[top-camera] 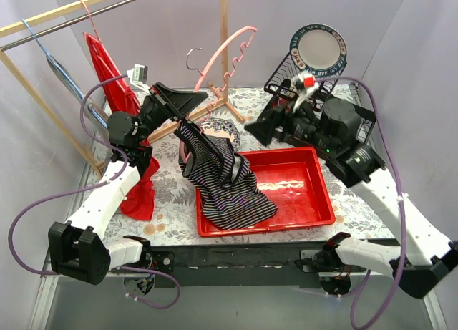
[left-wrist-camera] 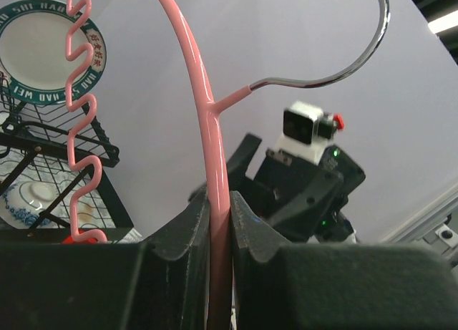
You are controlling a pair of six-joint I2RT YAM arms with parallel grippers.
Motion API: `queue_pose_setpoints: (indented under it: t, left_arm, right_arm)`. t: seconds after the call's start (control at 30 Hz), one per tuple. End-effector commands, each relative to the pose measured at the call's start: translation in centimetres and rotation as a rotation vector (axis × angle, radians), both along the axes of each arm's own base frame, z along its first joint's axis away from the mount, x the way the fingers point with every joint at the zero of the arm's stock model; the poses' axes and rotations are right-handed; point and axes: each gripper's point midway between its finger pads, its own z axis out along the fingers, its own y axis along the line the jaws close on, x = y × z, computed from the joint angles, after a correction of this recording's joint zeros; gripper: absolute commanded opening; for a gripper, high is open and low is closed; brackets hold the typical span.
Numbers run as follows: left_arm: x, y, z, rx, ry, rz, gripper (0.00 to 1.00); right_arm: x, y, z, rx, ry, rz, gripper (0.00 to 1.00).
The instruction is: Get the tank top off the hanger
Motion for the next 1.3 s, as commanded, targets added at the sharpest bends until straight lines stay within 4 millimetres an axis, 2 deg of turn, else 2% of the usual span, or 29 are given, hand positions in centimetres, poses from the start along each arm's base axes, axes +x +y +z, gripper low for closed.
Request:
queue_pose_setpoints:
  t: [0.0, 0.03, 0.07, 0.1, 0.13, 0.3, 0.33, 0.4, 0.43, 0.5, 0.53, 0.6, 0.67, 0.7, 0.73, 0.77, 0.8, 0.97, 1.03, 1.13, 1.2, 1.27]
  left_arm:
    - [-2.7, -0.1, 0.7, 0.057, -0.120, -0.014, 0.00]
    - [-2.8, -0.2, 0.3, 0.062, -0.118, -0.017, 0.00]
    - [-2.9, -0.2, 0.0, 0.068, -0.115, -0.025, 0.00]
    - [-3.0, -0.3, -0.1, 0.072, -0.119, -0.027, 0.00]
    - [-3.1, -0.3, -0.2, 0.076, -0.122, -0.031, 0.00]
    - [-3.5, -0.5, -0.6, 0.099, -0.142, -0.050, 0.00]
    - [-3.6, -0.6, -0.7, 0.101, -0.144, -0.060, 0.00]
    - [-3.7, -0.7, -0.9, 0.100, -0.153, -0.072, 0.00]
    - [-4.0, -0.8, -1.0, 0.105, -0.159, -0.087, 0.00]
    - [-4.0, -1.0, -1.3, 0.111, -0.157, -0.100, 0.00]
    - [-4.0, -1.1, -1.5, 0.119, -0.153, -0.110, 0.00]
    - [-4.2, -1.4, -1.9, 0.130, -0.154, -0.133, 0.00]
    - [-4.3, -1.7, -2.3, 0.144, -0.155, -0.157, 0.02]
    - [-4.3, -1.8, -2.5, 0.152, -0.149, -0.166, 0.03]
    - [-4.2, -1.9, -2.7, 0.164, -0.149, -0.174, 0.06]
    - [-4.3, -2.1, -2.9, 0.180, -0.152, -0.191, 0.07]
    - [-4.0, -2.2, -3.5, 0.208, -0.141, -0.190, 0.08]
    - [-3.7, -2.5, -2.8, 0.276, -0.186, -0.197, 0.25]
    - [-3.8, -2.6, -2.8, 0.296, -0.195, -0.213, 0.26]
    - [-4.1, -2.8, -2.4, 0.298, -0.209, -0.243, 0.03]
    - [-4.4, -2.7, -1.8, 0.284, -0.221, -0.242, 0.00]
    - [-4.2, -2.5, -1.3, 0.280, -0.225, -0.215, 0.00]
  right_arm:
    - [3.5, 0.6, 10.6, 0.326, -0.085, -0.125, 0.87]
    - [5.2, 1.3, 10.3, 0.348, -0.043, -0.158, 0.87]
    - [5.4, 1.5, 11.9, 0.418, -0.013, -0.156, 0.87]
    - [5.8, 1.9, 12.6, 0.466, -0.001, -0.152, 0.87]
    - [6.8, 2.5, 12.4, 0.490, 0.026, -0.157, 0.87]
    - [8.7, 3.3, 13.2, 0.632, 0.118, -0.180, 0.84]
    - [9.9, 3.3, 12.7, 0.646, 0.138, -0.221, 0.84]
    - [10.4, 3.6, 12.6, 0.657, 0.162, -0.228, 0.82]
    - [10.9, 4.2, 12.0, 0.659, 0.195, -0.227, 0.82]
    - [11.0, 4.8, 12.5, 0.667, 0.194, -0.204, 0.81]
    - [11.4, 5.4, 12.1, 0.662, 0.208, -0.198, 0.80]
    - [11.5, 5.8, 12.5, 0.671, 0.213, -0.185, 0.74]
    - [12.1, 6.3, 12.2, 0.669, 0.223, -0.185, 0.63]
    - [12.2, 6.4, 12.3, 0.668, 0.220, -0.182, 0.51]
    - [12.3, 6.5, 12.5, 0.666, 0.212, -0.180, 0.38]
    - [12.3, 6.4, 12.7, 0.662, 0.197, -0.182, 0.13]
    - [12.3, 6.5, 12.7, 0.657, 0.191, -0.181, 0.02]
    - [11.3, 6.6, 13.3, 0.608, 0.171, -0.138, 0.01]
    - [11.0, 6.5, 13.5, 0.598, 0.165, -0.130, 0.01]
    - [10.5, 6.5, 13.6, 0.595, 0.161, -0.114, 0.01]
    - [9.8, 6.8, 13.3, 0.562, 0.140, -0.074, 0.01]
    - [9.0, 6.9, 12.7, 0.516, 0.132, -0.049, 0.28]
